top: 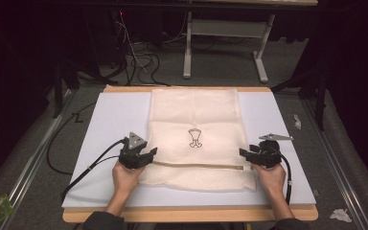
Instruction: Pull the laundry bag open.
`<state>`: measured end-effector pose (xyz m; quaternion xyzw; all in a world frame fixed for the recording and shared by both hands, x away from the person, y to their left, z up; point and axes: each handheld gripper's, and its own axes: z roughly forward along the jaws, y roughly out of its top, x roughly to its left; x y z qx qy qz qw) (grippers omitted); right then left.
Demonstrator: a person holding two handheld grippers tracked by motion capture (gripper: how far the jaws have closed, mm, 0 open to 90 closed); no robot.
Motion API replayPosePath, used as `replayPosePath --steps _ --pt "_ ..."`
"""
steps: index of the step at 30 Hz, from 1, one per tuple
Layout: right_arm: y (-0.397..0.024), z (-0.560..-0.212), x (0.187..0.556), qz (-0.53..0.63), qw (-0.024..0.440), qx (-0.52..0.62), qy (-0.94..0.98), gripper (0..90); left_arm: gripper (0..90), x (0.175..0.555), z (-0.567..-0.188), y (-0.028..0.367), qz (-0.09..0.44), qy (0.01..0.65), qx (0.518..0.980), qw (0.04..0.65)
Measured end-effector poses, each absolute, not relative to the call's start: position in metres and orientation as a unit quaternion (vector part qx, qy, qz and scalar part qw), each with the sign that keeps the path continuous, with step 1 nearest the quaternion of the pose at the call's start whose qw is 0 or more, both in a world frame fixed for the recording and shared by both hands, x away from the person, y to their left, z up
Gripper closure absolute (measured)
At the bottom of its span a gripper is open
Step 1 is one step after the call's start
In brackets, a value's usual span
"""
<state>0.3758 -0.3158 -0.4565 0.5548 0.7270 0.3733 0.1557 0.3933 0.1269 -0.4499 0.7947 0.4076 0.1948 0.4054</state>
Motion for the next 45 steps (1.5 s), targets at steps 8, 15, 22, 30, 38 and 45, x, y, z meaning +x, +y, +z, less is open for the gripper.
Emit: replayPosePath --steps 8,15,22,30,38,45 --pt "-0.317 -0.458 0.362 0.371 0.146 0.556 0.729 42.5 48.8 0.375 -0.453 0.118 0.187 0.393 0.794 0.424" --pt "-0.317 -0.465 0.352 0.365 0.139 0.562 0.729 41.3 48.4 0.366 -0.462 0.109 0.171 0.384 0.801 0.426" --pt "-0.314 -0.473 0.350 0.363 0.135 0.566 0.728 41.6 48.1 0.363 -0.473 0.100 0.155 0.388 0.804 0.423" --pt "-0.302 -0.471 0.355 0.357 0.128 0.559 0.738 50.9 47.9 0.363 -0.477 0.082 0.154 0.372 0.817 0.413" --pt "-0.301 -0.473 0.354 0.342 0.154 0.543 0.751 73.4 47.7 0.365 -0.482 0.073 0.152 0.371 0.822 0.405" --pt "-0.304 -0.471 0.355 0.349 0.152 0.527 0.760 86.1 47.9 0.366 -0.480 0.073 0.145 0.372 0.823 0.404"
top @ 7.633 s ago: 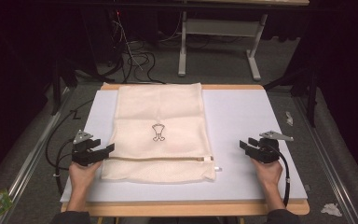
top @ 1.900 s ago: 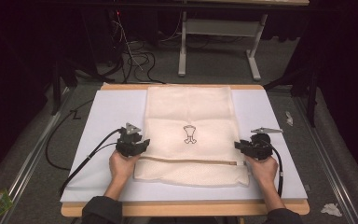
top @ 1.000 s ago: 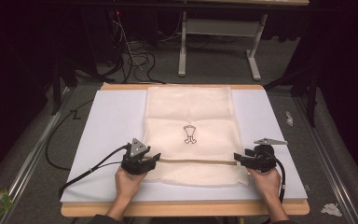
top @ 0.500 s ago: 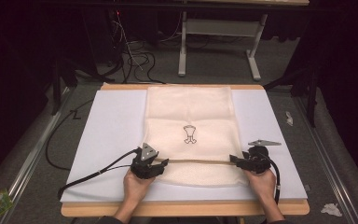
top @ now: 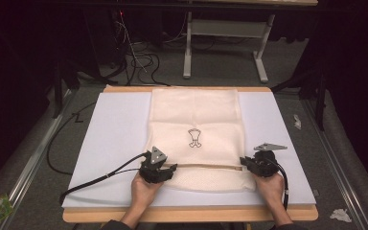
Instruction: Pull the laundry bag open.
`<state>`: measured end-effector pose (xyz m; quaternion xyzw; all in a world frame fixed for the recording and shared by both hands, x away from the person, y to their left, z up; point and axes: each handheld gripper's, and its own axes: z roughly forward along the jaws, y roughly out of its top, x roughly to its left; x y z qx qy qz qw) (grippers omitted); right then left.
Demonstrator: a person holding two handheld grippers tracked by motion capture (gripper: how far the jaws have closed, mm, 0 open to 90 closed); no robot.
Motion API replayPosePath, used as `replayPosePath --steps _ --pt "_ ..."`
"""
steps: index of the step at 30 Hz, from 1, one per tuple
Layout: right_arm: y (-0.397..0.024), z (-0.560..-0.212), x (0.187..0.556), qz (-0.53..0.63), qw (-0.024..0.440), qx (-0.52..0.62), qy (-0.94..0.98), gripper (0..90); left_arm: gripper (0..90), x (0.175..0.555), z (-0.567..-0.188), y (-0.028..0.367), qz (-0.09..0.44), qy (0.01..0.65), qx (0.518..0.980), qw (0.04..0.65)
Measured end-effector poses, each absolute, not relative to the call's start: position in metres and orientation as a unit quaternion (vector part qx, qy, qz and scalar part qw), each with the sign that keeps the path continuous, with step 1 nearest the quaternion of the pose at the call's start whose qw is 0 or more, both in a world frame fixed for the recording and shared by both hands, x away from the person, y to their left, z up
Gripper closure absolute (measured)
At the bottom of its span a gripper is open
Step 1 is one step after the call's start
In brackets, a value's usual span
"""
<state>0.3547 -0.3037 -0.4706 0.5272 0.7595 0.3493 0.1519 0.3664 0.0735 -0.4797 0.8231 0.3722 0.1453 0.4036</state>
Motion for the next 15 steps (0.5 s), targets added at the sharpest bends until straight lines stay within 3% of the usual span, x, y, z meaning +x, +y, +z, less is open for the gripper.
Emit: replayPosePath --steps 15 --pt "-0.307 -0.453 0.354 0.382 0.145 0.518 0.752 87.7 50.9 0.367 -0.468 0.062 0.135 0.355 0.826 0.417"
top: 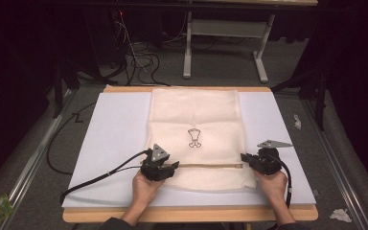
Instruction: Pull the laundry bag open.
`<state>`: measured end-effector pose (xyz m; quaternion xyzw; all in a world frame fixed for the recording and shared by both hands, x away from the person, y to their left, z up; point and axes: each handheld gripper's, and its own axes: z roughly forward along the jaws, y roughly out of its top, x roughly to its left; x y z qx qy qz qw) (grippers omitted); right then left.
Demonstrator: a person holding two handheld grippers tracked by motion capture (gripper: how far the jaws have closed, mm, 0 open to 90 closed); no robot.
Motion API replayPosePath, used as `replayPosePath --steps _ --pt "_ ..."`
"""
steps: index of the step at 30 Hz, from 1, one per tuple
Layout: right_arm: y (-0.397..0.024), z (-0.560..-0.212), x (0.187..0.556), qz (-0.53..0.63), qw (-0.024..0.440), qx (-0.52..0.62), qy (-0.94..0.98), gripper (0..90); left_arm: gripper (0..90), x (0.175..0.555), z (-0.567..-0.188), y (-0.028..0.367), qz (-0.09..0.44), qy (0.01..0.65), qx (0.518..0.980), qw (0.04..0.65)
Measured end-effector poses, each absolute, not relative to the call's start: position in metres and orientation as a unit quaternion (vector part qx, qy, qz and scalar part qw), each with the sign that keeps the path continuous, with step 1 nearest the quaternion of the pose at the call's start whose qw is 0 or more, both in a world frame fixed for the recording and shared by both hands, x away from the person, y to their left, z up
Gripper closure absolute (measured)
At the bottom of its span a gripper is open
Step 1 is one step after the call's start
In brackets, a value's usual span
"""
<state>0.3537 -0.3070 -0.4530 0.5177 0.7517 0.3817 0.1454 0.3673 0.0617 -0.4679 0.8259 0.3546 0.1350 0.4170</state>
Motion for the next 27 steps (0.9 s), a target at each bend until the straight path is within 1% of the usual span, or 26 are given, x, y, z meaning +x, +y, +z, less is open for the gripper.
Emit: replayPosePath --steps 8,16,27 --pt "-0.307 -0.445 0.354 0.394 0.143 0.510 0.751 87.6 50.5 0.369 -0.461 0.044 0.123 0.339 0.831 0.423" --pt "-0.309 -0.441 0.353 0.409 0.132 0.505 0.749 87.6 55.3 0.368 -0.453 0.029 0.112 0.321 0.837 0.429" --pt "-0.310 -0.436 0.354 0.417 0.123 0.499 0.750 87.7 56.2 0.365 -0.450 0.008 0.099 0.294 0.846 0.433"
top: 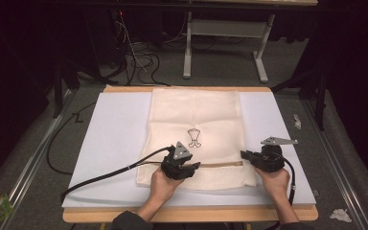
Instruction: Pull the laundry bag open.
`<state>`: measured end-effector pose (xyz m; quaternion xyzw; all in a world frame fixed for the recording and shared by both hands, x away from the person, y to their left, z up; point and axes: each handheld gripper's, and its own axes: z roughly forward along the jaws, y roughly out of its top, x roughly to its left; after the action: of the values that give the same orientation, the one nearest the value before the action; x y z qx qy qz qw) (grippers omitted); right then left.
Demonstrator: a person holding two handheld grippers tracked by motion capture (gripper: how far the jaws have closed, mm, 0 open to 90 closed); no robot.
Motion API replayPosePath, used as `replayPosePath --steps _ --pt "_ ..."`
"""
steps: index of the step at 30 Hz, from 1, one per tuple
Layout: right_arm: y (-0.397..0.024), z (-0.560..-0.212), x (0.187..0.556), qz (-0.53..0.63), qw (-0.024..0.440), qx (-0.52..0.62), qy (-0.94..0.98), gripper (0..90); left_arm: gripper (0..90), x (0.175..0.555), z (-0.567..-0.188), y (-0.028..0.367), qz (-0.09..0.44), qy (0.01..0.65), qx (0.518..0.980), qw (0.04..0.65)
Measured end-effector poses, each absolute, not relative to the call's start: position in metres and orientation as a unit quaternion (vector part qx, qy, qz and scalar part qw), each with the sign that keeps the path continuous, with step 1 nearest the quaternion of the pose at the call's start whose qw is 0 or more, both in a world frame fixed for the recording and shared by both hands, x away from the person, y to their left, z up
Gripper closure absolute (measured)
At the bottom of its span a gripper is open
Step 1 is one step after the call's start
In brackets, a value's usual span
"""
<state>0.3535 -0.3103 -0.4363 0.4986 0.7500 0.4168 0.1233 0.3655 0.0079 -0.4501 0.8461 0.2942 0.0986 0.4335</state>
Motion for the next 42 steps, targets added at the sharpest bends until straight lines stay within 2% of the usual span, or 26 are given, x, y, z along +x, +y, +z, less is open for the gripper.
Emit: replayPosePath --steps 9,17,22,24,42 --pt "-0.305 -0.430 0.354 0.423 0.125 0.489 0.753 87.7 57.6 0.364 -0.447 -0.007 0.075 0.281 0.842 0.454" --pt "-0.300 -0.428 0.355 0.428 0.120 0.485 0.753 87.7 60.8 0.362 -0.449 -0.023 0.071 0.259 0.854 0.444" --pt "-0.296 -0.425 0.355 0.427 0.123 0.479 0.757 87.7 69.0 0.360 -0.445 -0.032 0.056 0.242 0.858 0.450" --pt "-0.296 -0.424 0.355 0.427 0.123 0.478 0.757 87.7 69.6 0.360 -0.445 -0.036 0.052 0.239 0.858 0.451" --pt "-0.288 -0.416 0.355 0.432 0.124 0.467 0.762 87.7 69.7 0.366 -0.443 -0.053 0.026 0.244 0.853 0.462"
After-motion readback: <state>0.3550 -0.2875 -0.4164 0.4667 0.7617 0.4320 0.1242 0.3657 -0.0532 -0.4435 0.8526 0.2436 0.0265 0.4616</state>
